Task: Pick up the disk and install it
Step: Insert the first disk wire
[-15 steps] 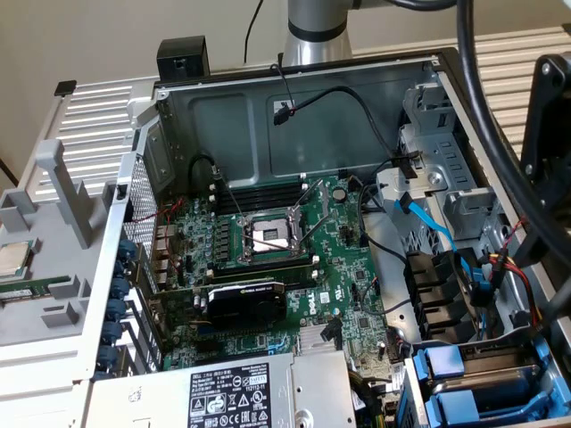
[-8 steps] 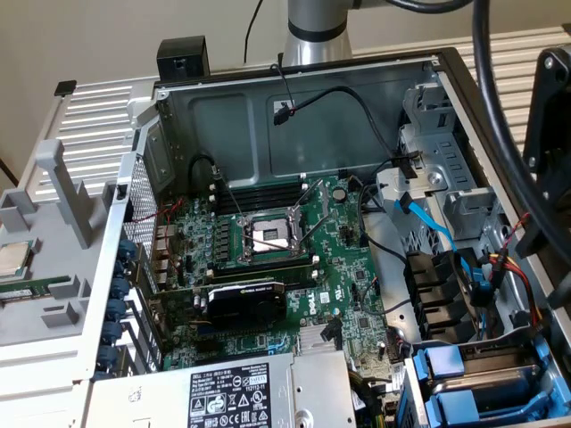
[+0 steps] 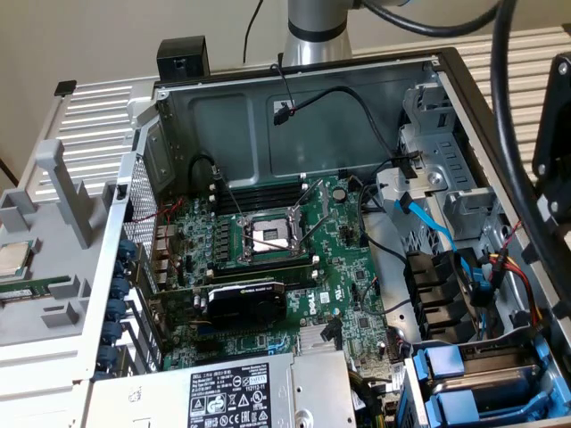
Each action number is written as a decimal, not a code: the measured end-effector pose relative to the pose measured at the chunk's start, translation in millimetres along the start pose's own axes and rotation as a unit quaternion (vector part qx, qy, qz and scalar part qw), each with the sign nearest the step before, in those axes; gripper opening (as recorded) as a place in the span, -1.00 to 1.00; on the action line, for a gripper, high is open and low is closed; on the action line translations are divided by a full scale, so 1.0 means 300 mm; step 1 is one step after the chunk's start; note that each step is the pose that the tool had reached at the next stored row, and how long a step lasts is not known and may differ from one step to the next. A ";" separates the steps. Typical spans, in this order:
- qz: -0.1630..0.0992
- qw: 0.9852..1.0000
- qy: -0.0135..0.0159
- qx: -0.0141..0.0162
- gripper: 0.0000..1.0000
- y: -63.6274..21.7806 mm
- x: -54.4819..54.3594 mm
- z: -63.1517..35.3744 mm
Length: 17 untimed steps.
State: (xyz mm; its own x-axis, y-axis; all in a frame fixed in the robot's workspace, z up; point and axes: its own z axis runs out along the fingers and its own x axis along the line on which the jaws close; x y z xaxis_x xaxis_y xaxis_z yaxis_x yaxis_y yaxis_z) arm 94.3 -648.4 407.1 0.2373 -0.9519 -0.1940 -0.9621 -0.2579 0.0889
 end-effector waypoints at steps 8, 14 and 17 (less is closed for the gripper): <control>-0.002 1.000 -0.015 0.003 -0.22 0.010 0.059 0.028; -0.002 1.000 -0.015 0.004 -0.22 0.000 0.070 0.063; -0.002 1.000 -0.016 0.003 -0.22 -0.011 0.075 0.074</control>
State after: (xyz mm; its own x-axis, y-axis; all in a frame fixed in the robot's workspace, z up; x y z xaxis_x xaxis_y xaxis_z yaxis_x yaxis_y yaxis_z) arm 99.7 -665.3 380.8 0.2370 -0.9449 -0.2259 -0.9619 -0.2609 0.0817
